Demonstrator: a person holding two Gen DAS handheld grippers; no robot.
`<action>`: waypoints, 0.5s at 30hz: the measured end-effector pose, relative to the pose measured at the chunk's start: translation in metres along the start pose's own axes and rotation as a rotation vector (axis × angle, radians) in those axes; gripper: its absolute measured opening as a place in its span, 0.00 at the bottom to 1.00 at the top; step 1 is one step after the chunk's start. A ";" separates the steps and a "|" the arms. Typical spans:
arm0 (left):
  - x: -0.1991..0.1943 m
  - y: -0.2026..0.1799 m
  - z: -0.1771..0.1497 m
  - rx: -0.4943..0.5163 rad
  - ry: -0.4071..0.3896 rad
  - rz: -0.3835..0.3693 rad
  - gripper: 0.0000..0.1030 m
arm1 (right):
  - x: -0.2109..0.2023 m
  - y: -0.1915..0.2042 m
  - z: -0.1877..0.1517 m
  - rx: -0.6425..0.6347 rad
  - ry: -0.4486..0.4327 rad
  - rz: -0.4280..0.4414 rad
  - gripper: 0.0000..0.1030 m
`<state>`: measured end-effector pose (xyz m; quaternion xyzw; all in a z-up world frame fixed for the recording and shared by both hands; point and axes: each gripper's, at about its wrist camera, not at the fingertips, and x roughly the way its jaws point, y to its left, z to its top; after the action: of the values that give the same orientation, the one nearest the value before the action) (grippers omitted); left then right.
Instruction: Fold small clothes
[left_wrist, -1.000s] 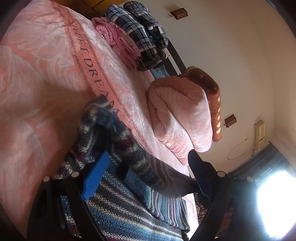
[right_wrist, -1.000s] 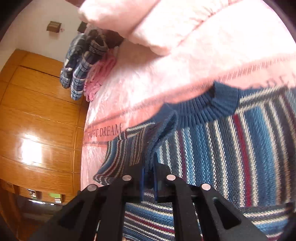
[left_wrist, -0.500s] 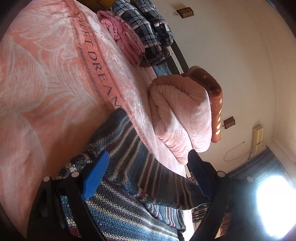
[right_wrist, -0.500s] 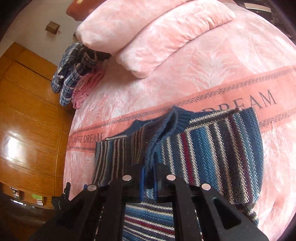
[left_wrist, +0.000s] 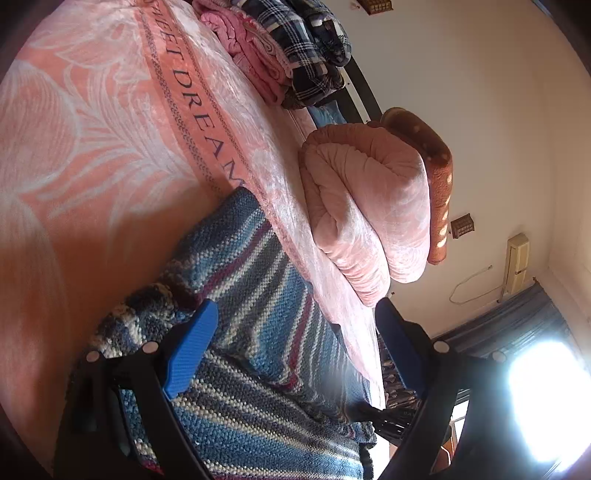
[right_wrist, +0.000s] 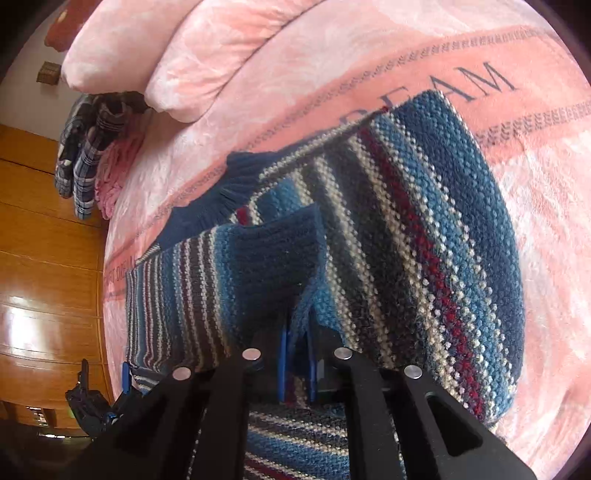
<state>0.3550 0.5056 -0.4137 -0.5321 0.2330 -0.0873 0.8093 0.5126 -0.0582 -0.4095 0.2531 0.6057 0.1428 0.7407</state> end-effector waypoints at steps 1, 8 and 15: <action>0.001 0.001 -0.001 -0.001 0.003 0.001 0.83 | 0.000 -0.004 0.001 0.020 -0.001 0.018 0.19; -0.004 0.004 0.013 -0.086 0.058 -0.108 0.84 | -0.005 0.003 0.005 0.005 -0.040 0.027 0.08; 0.050 -0.011 0.075 -0.088 0.267 -0.085 0.87 | -0.021 0.001 0.008 -0.015 -0.084 -0.036 0.18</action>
<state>0.4351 0.5426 -0.3937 -0.5601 0.3194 -0.1814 0.7426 0.5162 -0.0697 -0.3909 0.2424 0.5776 0.1230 0.7697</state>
